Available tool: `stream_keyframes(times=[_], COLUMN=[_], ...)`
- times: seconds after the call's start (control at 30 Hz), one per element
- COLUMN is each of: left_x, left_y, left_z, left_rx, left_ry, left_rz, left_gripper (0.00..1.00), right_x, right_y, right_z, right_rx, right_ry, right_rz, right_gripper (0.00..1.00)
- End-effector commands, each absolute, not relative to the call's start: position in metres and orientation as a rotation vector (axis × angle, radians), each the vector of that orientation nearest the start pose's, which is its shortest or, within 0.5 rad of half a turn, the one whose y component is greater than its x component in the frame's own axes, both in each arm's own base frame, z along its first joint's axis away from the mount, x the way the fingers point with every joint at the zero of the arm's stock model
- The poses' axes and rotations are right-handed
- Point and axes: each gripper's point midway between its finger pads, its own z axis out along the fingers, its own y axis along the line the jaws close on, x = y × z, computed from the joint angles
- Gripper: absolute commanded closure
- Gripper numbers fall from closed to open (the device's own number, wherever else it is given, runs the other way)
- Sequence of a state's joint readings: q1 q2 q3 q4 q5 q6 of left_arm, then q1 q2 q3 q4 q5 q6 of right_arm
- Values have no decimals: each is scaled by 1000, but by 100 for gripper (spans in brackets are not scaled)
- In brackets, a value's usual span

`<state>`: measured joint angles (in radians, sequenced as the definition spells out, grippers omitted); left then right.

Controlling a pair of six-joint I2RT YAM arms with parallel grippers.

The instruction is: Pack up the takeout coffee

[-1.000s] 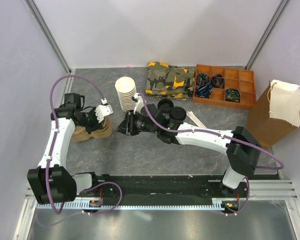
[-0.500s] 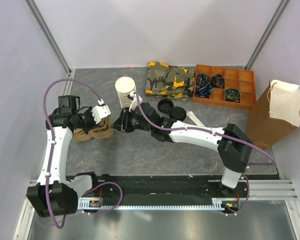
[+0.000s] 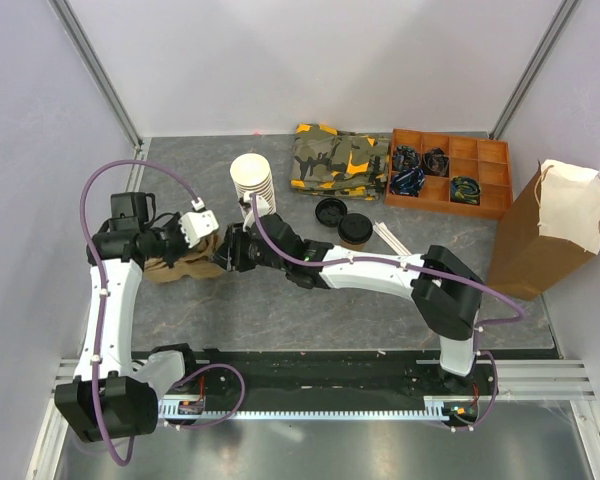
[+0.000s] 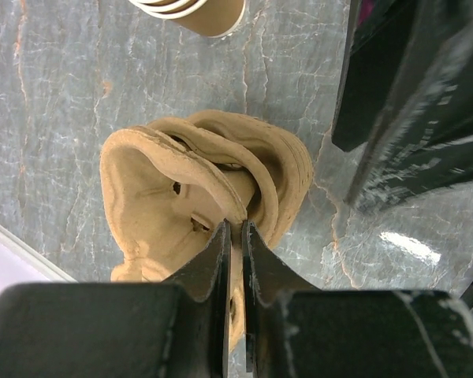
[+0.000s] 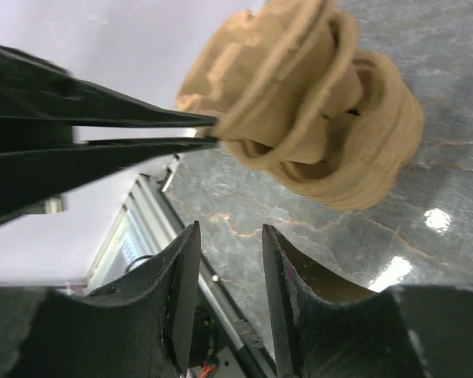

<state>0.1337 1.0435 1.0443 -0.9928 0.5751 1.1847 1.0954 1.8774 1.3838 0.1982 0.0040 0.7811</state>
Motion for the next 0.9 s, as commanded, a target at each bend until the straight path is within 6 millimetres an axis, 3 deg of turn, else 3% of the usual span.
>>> stream_keyframes(times=[0.0, 0.47, 0.7, 0.87], left_x=[268, 259, 265, 263], left_y=[-32, -25, -18, -19], left_z=[223, 240, 251, 254], left_rx=[1325, 1426, 1425, 1438], left_ry=[1820, 1703, 1680, 1660], left_rz=[-65, 95, 179, 190], left_gripper=[98, 98, 98, 98], right_x=[247, 244, 245, 240], right_y=[530, 538, 538, 538], right_z=[209, 233, 219, 227], right_rx=[-307, -334, -354, -379], right_ry=[2003, 1957, 1979, 1960], right_rz=[1232, 1286, 1255, 1284], right_gripper=[55, 56, 59, 57])
